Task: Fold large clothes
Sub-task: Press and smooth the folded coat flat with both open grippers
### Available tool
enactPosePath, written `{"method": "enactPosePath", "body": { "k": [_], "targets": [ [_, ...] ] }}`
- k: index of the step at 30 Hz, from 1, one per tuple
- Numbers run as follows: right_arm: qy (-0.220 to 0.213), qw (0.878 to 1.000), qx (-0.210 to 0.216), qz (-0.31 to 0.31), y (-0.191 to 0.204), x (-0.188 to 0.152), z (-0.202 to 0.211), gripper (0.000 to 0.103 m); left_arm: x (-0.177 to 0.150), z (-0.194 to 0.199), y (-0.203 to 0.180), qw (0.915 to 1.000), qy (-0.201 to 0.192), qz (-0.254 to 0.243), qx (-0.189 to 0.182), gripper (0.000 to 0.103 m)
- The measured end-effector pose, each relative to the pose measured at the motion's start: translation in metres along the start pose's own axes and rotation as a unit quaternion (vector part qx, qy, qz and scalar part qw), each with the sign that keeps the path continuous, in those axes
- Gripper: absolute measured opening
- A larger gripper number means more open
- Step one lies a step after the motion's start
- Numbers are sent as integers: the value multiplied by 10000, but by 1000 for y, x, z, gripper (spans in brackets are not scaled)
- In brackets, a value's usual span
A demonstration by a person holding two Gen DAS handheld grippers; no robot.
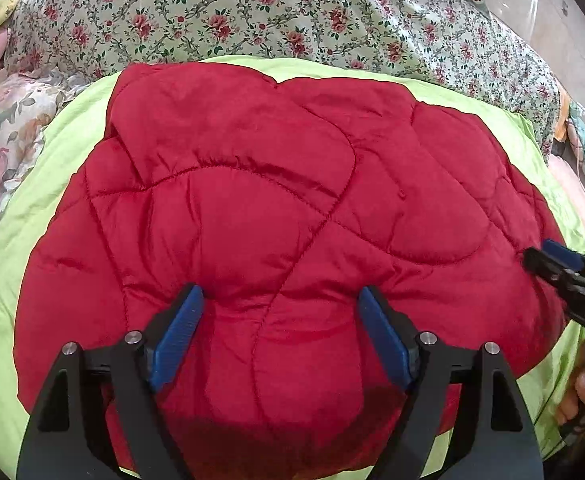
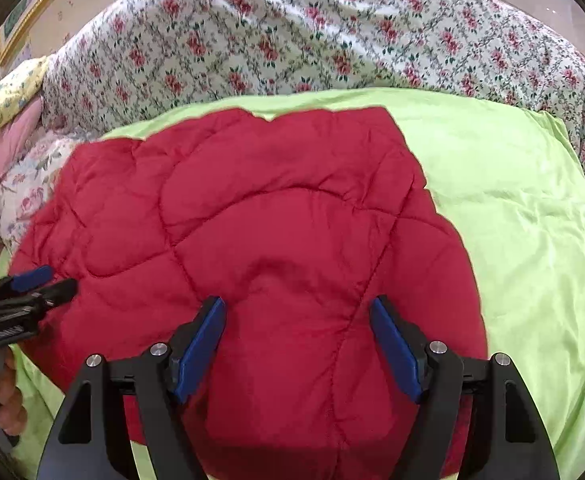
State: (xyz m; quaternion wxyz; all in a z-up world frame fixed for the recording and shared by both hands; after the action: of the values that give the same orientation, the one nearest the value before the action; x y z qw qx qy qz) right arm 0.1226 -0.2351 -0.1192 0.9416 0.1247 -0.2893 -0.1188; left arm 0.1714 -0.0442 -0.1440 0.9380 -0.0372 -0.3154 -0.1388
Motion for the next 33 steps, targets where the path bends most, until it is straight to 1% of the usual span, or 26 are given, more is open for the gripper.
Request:
{"method": "enactPosePath", "body": {
  "k": [2, 4, 6, 8, 11, 15, 18, 25, 33],
  "targets": [
    [-181, 9998, 87, 63, 8, 3, 13, 78, 0, 0, 0, 10000, -10, 6, 15, 81],
    [-308, 9992, 158, 187, 18, 4, 22, 77, 1, 0, 0, 10000, 0, 24, 28, 81],
    [-249, 9988, 257, 334, 30, 0, 22, 77, 1, 0, 1, 10000, 11, 33, 31, 81],
    [-110, 9985, 238, 470, 38, -7, 14, 77, 1, 1, 1, 10000, 25, 43, 37, 81],
    [85, 9984, 77, 555, 35, -14, -2, 78, 0, 3, 1, 10000, 39, 21, 69, 81],
    [103, 9986, -87, 505, 23, -11, -17, 81, -1, 6, -1, 9999, 65, -24, 159, 81],
    [114, 9991, -77, 412, 18, -7, -21, 81, -3, 10, -1, 9998, 82, -11, 194, 81],
    [79, 9992, -59, 391, 18, -8, -22, 81, -8, 21, -1, 9995, 115, 2, 294, 81],
    [88, 9994, -7, 346, 17, -7, -22, 81, -13, 38, -2, 9995, 104, 57, 281, 81]
  ]
}}
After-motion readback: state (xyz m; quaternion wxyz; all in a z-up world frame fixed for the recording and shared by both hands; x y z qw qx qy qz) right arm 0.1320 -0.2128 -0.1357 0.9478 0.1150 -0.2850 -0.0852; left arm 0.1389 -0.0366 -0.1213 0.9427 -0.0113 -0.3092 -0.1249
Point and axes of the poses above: each gripper's, at about its wrist camera, not at the fingertips, and z roughly against the way its jaws point, y to its left, x to its top, the point moved 10 cm from there along -z, roughly the way its jaws point, and after that the axes turned 6 degrees about -z, right-handed, at the moved point
